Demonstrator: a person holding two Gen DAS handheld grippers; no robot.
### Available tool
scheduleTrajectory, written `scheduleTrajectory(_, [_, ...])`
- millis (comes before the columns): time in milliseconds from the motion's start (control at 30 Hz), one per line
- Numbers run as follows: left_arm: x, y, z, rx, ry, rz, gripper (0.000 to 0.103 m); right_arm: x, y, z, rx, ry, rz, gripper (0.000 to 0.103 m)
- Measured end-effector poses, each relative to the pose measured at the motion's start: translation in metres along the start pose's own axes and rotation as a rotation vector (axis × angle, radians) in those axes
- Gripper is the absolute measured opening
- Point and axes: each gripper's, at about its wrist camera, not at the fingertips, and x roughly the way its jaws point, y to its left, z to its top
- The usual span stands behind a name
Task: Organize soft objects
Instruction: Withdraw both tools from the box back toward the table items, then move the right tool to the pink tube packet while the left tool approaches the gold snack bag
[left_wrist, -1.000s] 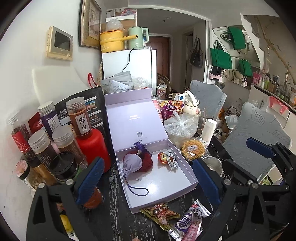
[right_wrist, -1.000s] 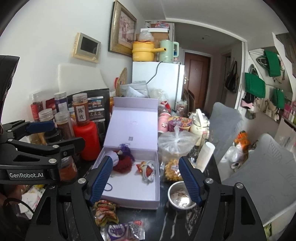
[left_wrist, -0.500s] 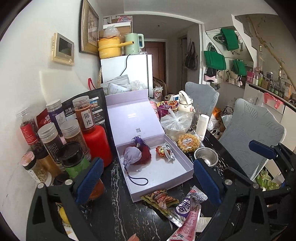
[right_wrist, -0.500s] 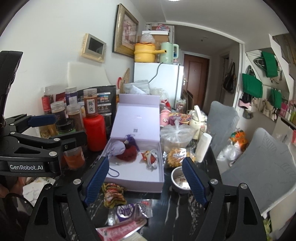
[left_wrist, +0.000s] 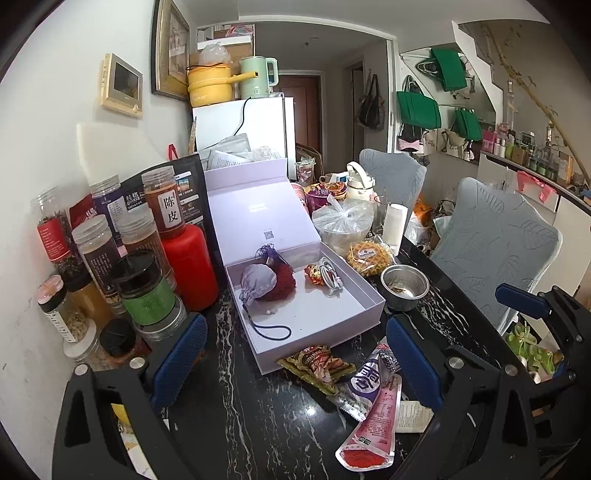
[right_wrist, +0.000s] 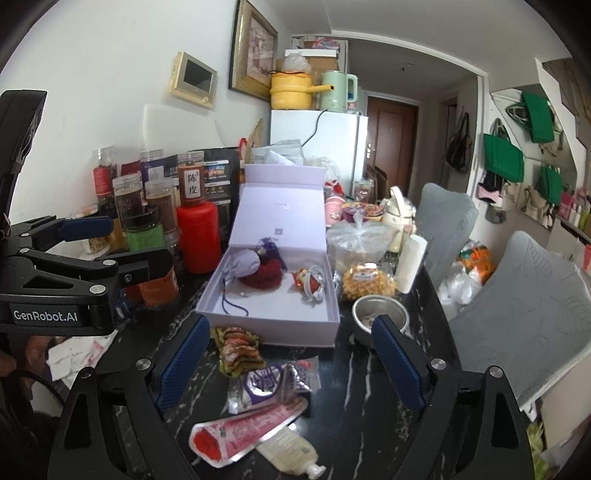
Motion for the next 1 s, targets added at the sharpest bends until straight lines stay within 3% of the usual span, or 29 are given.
scheduleTrajectory(467, [0.022, 0.003, -0.047, 0.011, 0.120, -0.047, 0.099, 0.018, 0.007, -0.044, 0.053, 0.078, 0.030, 0.090])
scheduleTrajectory(1000, [0.044, 0.001, -0.091, 0.020, 0.252, -0.117, 0.099, 0.040, 0.013, -0.097, 0.152, 0.250, 0.080, 0.086])
